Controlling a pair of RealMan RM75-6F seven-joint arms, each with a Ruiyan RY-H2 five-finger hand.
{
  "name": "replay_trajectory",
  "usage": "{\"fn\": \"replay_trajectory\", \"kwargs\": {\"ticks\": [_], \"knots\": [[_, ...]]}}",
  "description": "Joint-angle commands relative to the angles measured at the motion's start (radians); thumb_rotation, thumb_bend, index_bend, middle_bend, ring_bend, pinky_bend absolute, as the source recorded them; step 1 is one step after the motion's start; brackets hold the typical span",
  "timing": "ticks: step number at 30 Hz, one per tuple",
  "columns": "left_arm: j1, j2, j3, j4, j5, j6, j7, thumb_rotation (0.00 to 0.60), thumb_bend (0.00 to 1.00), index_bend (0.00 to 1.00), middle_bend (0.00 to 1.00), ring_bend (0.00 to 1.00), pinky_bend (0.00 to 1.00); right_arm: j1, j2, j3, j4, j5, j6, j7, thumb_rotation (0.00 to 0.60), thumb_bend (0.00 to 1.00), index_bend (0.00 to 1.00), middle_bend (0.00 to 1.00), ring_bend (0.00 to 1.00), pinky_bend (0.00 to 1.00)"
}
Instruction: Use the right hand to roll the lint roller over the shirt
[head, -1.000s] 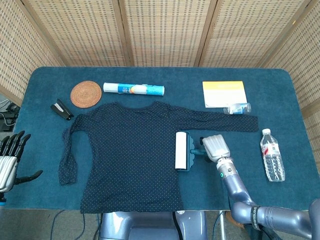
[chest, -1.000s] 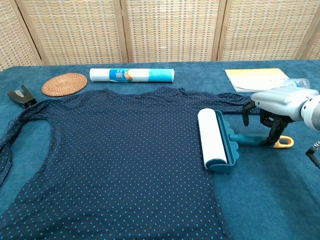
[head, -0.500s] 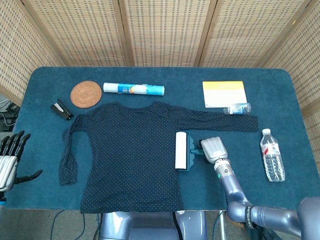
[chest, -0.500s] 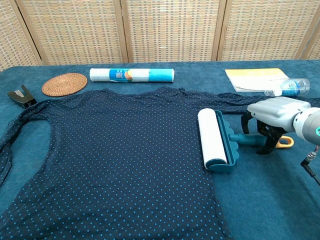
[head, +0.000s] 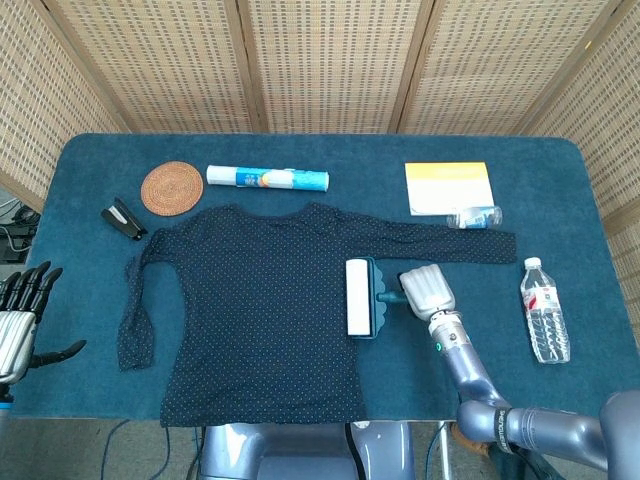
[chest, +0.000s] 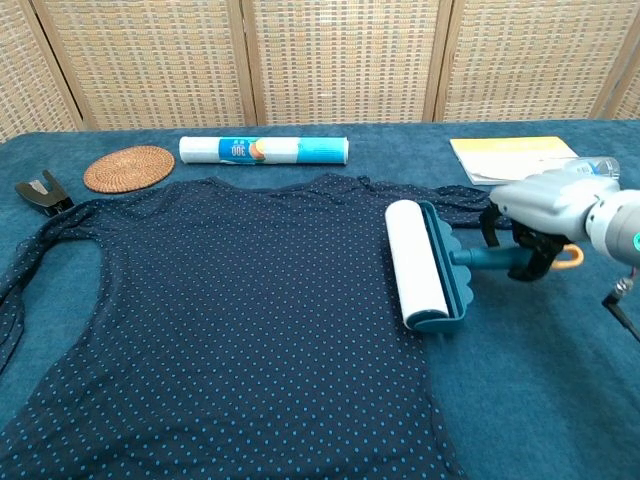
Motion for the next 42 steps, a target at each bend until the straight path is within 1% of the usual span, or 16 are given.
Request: {"fn": "replay_trajectory", "kwargs": {"ticks": [1, 4, 7, 10, 13, 14, 16, 20, 24, 27, 34, 42], "knots": [[-0.001, 0.001, 0.000, 0.001, -0.002, -0.002, -0.003, 0.600, 0.00, 0.00, 0.00, 0.00, 0.00, 0.038, 0.033, 0.023, -0.030, -0.008, -0.006, -0.047, 0.600, 0.79, 0.70, 1.00, 1.00, 1.00], [-0.006, 0.000, -0.001, 0.004, -0.006, -0.012, -0.007, 0.600, 0.00, 0.00, 0.00, 0.00, 0.00, 0.104, 0.073, 0.060, -0.056, 0.014, -0.039, -0.121, 0.600, 0.79, 0.70, 1.00, 1.00, 1.00], [-0.011, -0.003, 0.000, 0.007, -0.009, -0.023, -0.007, 0.600, 0.00, 0.00, 0.00, 0.00, 0.00, 0.182, 0.110, 0.084, -0.069, 0.074, -0.092, -0.212, 0.600, 0.79, 0.71, 1.00, 1.00, 1.00], [-0.016, -0.006, 0.000, 0.010, -0.011, -0.034, -0.008, 0.600, 0.00, 0.00, 0.00, 0.00, 0.00, 0.266, 0.129, 0.084, -0.056, 0.102, -0.148, -0.301, 0.600, 0.78, 0.72, 1.00, 1.00, 1.00], [-0.019, -0.007, -0.001, 0.013, -0.015, -0.040, -0.011, 0.600, 0.00, 0.00, 0.00, 0.00, 0.00, 0.325, 0.130, 0.076, -0.036, 0.126, -0.185, -0.357, 0.600, 0.77, 0.72, 1.00, 1.00, 1.00], [-0.020, -0.008, -0.002, 0.015, -0.018, -0.043, -0.011, 0.600, 0.00, 0.00, 0.00, 0.00, 0.00, 0.357, 0.125, 0.067, -0.018, 0.137, -0.202, -0.396, 0.600, 0.77, 0.72, 1.00, 1.00, 1.00], [-0.021, -0.009, -0.003, 0.017, -0.023, -0.046, -0.014, 0.600, 0.00, 0.00, 0.00, 0.00, 0.00, 0.425, 0.107, 0.040, 0.021, 0.208, -0.232, -0.485, 0.600, 0.76, 0.72, 1.00, 1.00, 1.00], [-0.021, -0.009, -0.004, 0.021, -0.030, -0.048, -0.019, 0.600, 0.00, 0.00, 0.00, 0.00, 0.00, 0.514, 0.077, -0.002, 0.063, 0.303, -0.239, -0.595, 0.600, 0.76, 0.72, 1.00, 1.00, 1.00], [-0.021, -0.011, -0.004, 0.029, -0.040, -0.056, -0.022, 0.600, 0.00, 0.00, 0.00, 0.00, 0.00, 0.570, 0.048, -0.049, 0.102, 0.361, -0.239, -0.659, 0.600, 0.75, 0.73, 1.00, 1.00, 1.00], [-0.023, -0.013, -0.006, 0.035, -0.047, -0.063, -0.025, 0.600, 0.00, 0.00, 0.00, 0.00, 0.00, 0.598, 0.023, -0.081, 0.126, 0.387, -0.237, -0.684, 0.600, 0.75, 0.73, 1.00, 1.00, 1.00], [-0.025, -0.016, -0.005, 0.038, -0.047, -0.065, -0.022, 0.600, 0.00, 0.00, 0.00, 0.00, 0.00, 0.631, -0.012, -0.124, 0.131, 0.401, -0.220, -0.699, 0.600, 0.75, 0.73, 1.00, 1.00, 1.00], [-0.025, -0.017, -0.002, 0.037, -0.043, -0.063, -0.019, 0.600, 0.00, 0.00, 0.00, 0.00, 0.00, 0.681, -0.055, -0.153, 0.043, 0.403, -0.143, -0.739, 0.600, 0.75, 0.73, 1.00, 1.00, 1.00]]}}
